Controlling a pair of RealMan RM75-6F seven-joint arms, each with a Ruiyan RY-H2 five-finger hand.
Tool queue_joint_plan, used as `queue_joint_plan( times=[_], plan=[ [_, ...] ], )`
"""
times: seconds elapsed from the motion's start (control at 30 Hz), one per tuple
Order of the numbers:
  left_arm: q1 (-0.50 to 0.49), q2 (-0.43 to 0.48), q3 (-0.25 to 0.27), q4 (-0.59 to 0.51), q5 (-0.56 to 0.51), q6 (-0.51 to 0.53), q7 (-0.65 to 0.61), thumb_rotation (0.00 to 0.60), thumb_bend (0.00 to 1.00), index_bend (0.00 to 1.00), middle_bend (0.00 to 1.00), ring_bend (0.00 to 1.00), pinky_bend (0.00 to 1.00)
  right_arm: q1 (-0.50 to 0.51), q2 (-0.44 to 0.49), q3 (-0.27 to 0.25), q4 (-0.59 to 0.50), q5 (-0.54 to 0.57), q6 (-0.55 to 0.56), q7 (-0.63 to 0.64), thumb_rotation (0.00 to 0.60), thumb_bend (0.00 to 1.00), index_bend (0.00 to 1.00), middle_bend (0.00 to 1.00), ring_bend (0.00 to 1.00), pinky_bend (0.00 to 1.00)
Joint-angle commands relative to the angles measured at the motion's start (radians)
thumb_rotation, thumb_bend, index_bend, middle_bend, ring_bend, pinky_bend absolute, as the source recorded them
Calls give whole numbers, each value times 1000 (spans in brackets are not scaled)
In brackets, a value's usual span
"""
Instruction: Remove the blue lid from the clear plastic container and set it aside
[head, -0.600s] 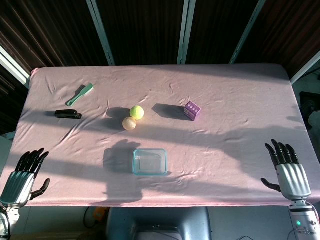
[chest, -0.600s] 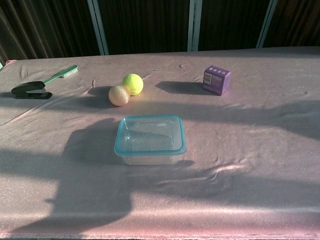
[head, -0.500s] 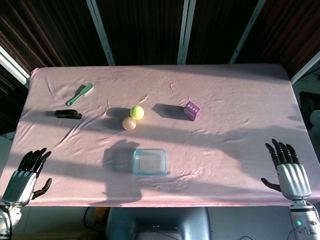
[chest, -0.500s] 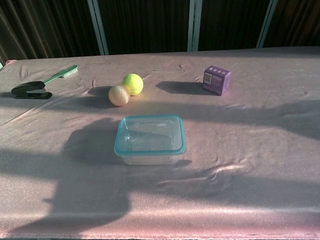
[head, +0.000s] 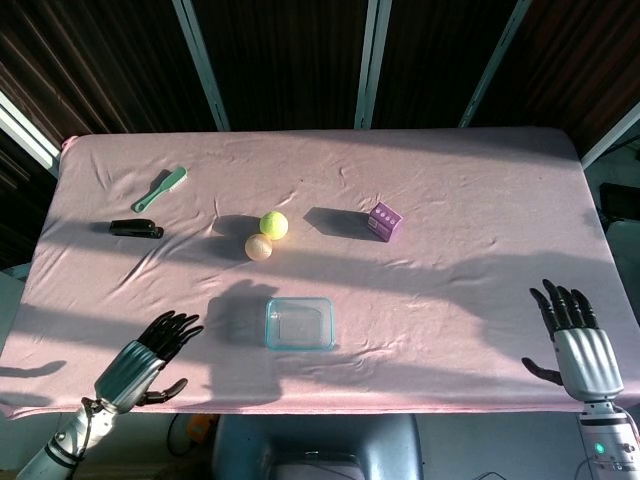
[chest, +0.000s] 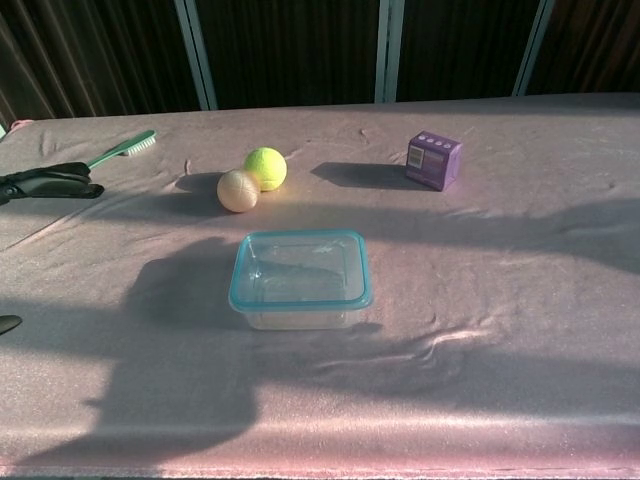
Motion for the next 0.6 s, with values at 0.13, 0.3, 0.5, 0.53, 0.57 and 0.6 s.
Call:
queue_joint_plan(
  times=[0.13,0.3,0.5,0.53,0.57,0.6],
  plan=[
    [-125,-94,-12,-36,-17,-145,-79,600,266,0,0,0,0,5,6,-13,-4,-10,-18,3,600,194,0,0,0,0],
    [-182,-168,-47,-25,-62,-206,-76,600,264,0,0,0,0,4,10,-9,-10,3,-21,-3,600,193,0,0,0,0],
    [-224,-246,-81,2,-134,-268,-25,600,261,0,0,0,0,5,21,-15,-16,-3,-27,15,600,194,0,0,0,0],
    [-232,-256,-83,5,-148,-283,-18,600,261,0,0,0,0,5,23,-16,-16,-5,-28,18,600,194,0,0,0,0],
    [-240,-268,-87,9,-160,-298,-11,600,261,0,0,0,0,6,23,-17,-17,-7,-29,19,600,193,0,0,0,0],
    [-247,-279,-92,15,-172,-311,-1,600,261,0,0,0,0,6,24,-17,-16,-9,-29,21,600,193,0,0,0,0]
  ],
)
